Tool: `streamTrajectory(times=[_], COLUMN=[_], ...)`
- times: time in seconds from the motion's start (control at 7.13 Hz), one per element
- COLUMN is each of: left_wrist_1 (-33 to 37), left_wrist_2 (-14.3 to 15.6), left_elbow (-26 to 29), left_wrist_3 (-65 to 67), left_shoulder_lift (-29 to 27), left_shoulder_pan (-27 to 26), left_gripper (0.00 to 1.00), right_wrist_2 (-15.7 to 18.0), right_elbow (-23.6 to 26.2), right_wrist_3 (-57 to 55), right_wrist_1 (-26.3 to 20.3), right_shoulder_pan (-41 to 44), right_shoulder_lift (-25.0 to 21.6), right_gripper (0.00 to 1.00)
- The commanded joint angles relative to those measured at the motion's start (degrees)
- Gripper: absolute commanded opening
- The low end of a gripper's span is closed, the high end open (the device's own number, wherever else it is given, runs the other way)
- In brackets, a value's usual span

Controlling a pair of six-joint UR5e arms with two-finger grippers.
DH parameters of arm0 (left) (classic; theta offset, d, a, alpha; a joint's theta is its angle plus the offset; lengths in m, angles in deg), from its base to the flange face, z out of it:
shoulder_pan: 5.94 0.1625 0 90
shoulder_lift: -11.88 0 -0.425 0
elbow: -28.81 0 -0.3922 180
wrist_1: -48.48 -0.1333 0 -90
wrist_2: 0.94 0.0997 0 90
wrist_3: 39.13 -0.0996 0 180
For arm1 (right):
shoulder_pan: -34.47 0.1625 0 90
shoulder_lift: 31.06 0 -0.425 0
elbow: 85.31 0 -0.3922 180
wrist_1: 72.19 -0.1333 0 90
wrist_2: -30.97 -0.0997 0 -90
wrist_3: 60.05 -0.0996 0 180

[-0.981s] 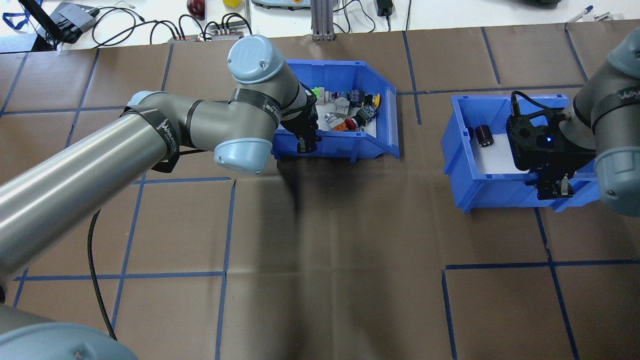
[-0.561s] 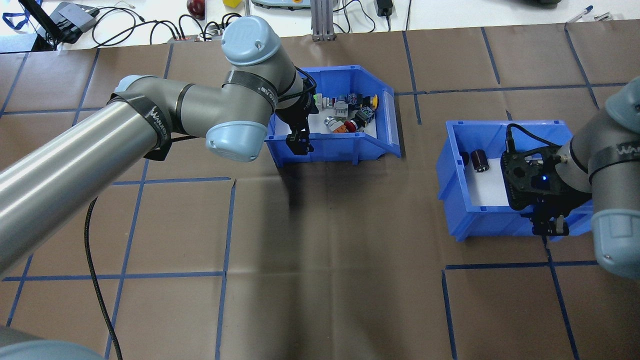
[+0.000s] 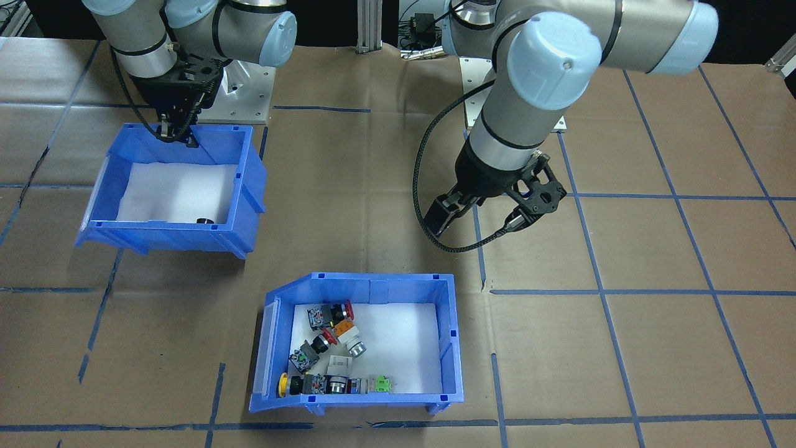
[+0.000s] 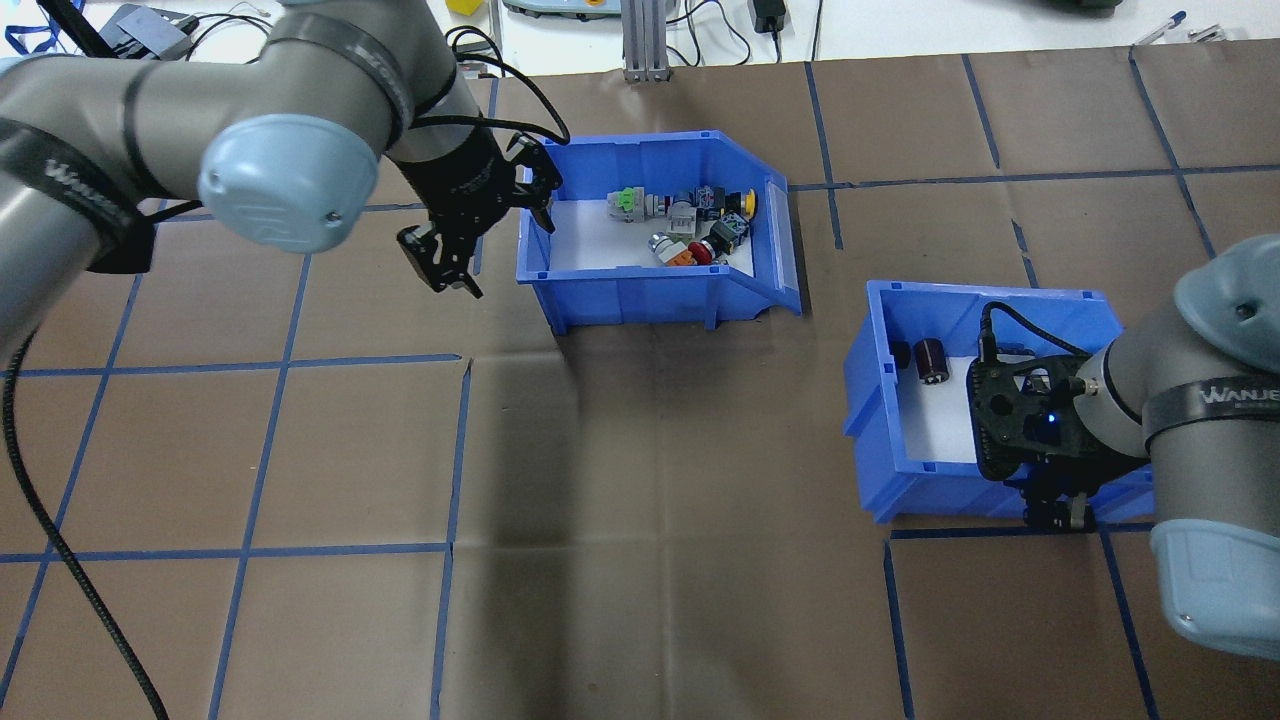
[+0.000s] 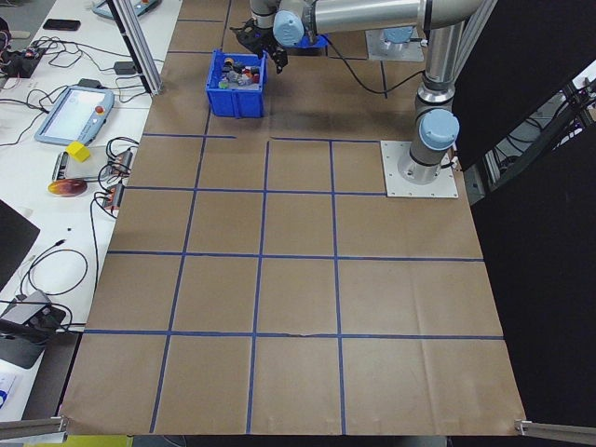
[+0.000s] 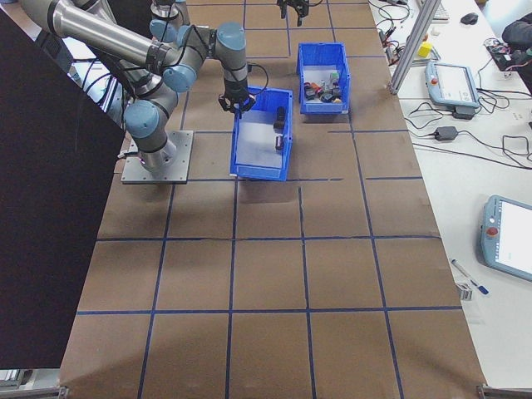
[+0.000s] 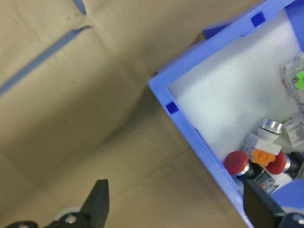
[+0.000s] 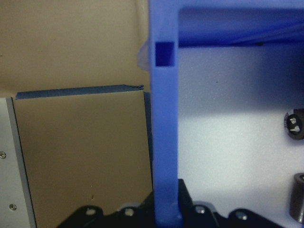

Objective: Place button box in front

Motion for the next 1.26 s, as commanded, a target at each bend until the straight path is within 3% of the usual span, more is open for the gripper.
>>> streamTrajectory(times=[0.0,0.42,0.7,0.84,1.12], left_wrist_1=[10.6,15.4,14.6,14.6,12.8], left_wrist_2=[6.5,6.4,6.5,6.6,6.6], left_elbow=[2.1,2.8,1.9,2.2,3.2], left_wrist_3=[-25.0,-50.4,-49.8,-47.5,-43.5], left_shoulder_lift=[5.1,9.3,9.3,9.4,9.8], left_shoulder_pan=[1.9,11.3,11.3,11.3,11.3], left_gripper=[0.98,0.98,0.98,0.98,0.98], right_wrist_2=[0.2,1.6,2.3,2.4,4.1], right_elbow=[0.2,-0.1,-0.5,-1.8,-8.3], right_wrist_3=[-11.9,-19.6,-23.3,-25.7,-33.2], right_wrist_1=[0.4,2.4,3.8,4.0,4.1], right_shoulder_pan=[10.2,21.9,27.4,29.9,37.5], right_shoulder_lift=[0.3,0.4,0.9,2.9,12.2], right_gripper=[0.06,0.06,0.06,0.07,0.07])
